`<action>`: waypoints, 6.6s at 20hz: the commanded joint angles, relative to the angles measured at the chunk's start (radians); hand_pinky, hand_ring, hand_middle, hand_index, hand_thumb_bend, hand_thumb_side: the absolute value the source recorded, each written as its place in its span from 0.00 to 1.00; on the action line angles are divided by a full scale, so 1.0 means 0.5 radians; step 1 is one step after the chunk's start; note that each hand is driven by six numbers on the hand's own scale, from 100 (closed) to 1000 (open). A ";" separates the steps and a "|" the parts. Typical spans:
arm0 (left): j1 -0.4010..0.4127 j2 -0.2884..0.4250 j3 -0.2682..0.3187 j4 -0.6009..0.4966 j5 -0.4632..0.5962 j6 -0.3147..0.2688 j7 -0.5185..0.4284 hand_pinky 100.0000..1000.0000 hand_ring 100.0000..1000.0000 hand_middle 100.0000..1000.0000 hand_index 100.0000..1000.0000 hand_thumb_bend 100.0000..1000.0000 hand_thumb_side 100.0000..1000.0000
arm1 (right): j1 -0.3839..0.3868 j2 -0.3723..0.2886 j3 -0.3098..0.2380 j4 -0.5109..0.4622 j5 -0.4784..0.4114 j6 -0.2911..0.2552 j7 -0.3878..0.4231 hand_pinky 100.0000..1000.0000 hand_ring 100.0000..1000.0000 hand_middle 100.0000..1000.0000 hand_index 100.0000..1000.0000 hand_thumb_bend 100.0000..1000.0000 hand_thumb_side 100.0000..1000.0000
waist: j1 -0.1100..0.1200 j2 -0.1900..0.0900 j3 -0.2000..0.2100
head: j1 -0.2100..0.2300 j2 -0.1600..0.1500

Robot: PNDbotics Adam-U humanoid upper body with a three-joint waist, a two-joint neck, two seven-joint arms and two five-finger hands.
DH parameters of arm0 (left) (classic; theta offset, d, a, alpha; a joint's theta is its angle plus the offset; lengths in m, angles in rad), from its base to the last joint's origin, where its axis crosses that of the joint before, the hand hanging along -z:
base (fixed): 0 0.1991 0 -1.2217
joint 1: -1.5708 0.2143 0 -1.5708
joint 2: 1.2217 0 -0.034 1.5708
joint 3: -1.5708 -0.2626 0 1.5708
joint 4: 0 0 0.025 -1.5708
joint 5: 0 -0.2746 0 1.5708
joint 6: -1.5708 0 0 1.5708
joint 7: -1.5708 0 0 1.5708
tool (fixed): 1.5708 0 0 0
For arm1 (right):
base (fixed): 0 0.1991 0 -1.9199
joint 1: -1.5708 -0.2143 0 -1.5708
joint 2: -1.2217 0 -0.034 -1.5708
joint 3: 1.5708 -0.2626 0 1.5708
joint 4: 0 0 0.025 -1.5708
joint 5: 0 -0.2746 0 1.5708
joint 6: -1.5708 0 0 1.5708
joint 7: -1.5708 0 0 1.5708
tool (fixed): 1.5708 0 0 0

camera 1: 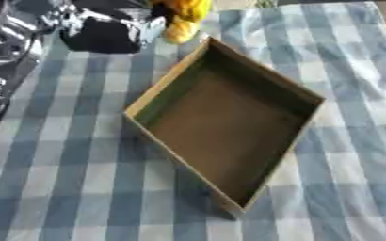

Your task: Pick up objects on the table and place them in the box.

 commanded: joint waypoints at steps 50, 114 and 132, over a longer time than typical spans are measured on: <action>-0.263 -0.108 0.429 0.605 -0.384 0.379 0.034 0.84 0.85 0.81 0.92 0.47 0.29 | -0.014 -0.041 -0.015 -0.032 0.028 0.016 -0.048 0.78 0.84 0.61 0.79 0.17 0.33 | 0.078 -0.025 -0.063 | 0.008 0.007; -0.602 -0.329 0.610 2.071 -0.151 0.462 0.037 0.76 0.73 0.68 0.68 0.13 0.10 | -0.188 0.013 0.027 -0.032 0.024 0.095 -0.020 0.78 0.85 0.60 0.79 0.16 0.35 | 0.261 0.235 -0.440 | 0.132 -0.301; -0.592 -0.337 0.640 2.154 -0.458 0.511 0.310 0.63 0.53 0.45 0.54 0.29 0.00 | -0.193 0.036 0.026 -0.032 0.022 0.099 -0.013 0.78 0.85 0.59 0.78 0.16 0.36 | 0.265 0.272 -0.472 | 0.157 -0.333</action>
